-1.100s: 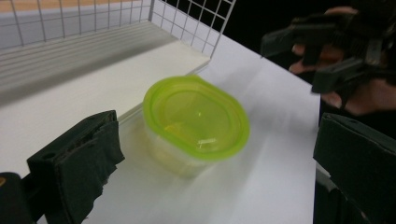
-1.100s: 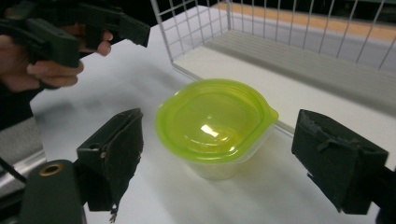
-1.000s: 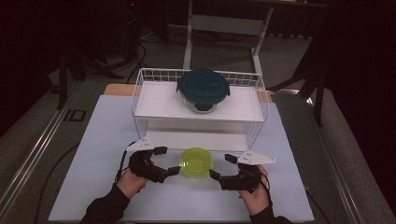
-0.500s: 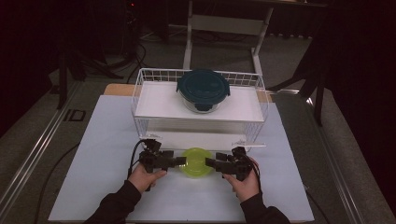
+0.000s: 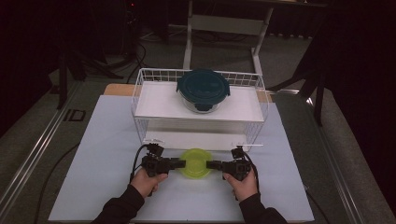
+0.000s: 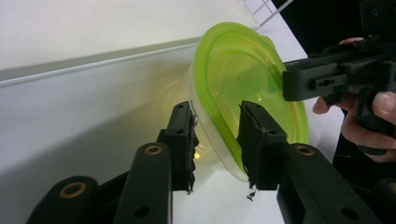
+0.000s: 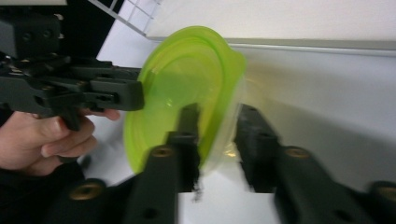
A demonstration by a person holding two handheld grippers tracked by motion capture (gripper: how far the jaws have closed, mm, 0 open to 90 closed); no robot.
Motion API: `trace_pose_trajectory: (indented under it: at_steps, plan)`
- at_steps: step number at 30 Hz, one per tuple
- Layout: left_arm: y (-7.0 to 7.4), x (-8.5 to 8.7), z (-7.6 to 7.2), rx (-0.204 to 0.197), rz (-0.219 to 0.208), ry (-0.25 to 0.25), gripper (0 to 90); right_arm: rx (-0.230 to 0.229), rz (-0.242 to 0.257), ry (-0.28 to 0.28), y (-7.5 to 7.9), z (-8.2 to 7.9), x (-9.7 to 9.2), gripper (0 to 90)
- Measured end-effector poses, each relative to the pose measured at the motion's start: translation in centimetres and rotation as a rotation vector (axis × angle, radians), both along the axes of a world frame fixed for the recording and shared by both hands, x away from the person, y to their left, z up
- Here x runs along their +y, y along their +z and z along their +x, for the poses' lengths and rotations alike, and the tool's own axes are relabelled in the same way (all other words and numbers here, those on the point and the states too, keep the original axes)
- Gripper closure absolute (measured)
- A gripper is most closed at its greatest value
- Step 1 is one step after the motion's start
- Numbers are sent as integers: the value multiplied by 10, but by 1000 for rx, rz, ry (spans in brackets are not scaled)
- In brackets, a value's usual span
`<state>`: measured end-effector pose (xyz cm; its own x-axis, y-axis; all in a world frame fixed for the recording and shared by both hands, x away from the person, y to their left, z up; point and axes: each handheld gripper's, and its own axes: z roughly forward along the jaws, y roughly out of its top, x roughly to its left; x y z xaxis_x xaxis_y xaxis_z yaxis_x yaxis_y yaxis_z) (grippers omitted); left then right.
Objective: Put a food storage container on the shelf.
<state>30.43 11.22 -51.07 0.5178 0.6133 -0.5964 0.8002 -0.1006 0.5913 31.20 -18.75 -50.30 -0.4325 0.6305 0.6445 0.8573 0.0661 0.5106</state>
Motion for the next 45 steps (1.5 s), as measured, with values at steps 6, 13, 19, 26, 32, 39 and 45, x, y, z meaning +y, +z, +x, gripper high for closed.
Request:
trace_pose_trajectory:
  at_steps: [6,13,19,26,32,39,45]
  plan:
    - [5,-3,-9,1,21,-7,729,5,2,-3,2,-7,-1,775]
    - [14,-4,-20,-38,47,29,818,-83,-78,-2,12,-21,6,806]
    - [30,-3,-27,-65,30,34,820,-119,-73,11,23,-25,5,807]
    - [65,0,-37,-136,-27,31,820,-186,-48,36,60,-31,1,807]
    - [100,1,-43,-189,-25,35,823,-223,-32,47,91,-34,0,807]
    - [135,1,-41,-236,-40,43,824,-277,-24,45,127,-32,-1,807]
    - [162,0,-37,-259,-57,56,826,-317,-25,40,156,-28,-2,807]
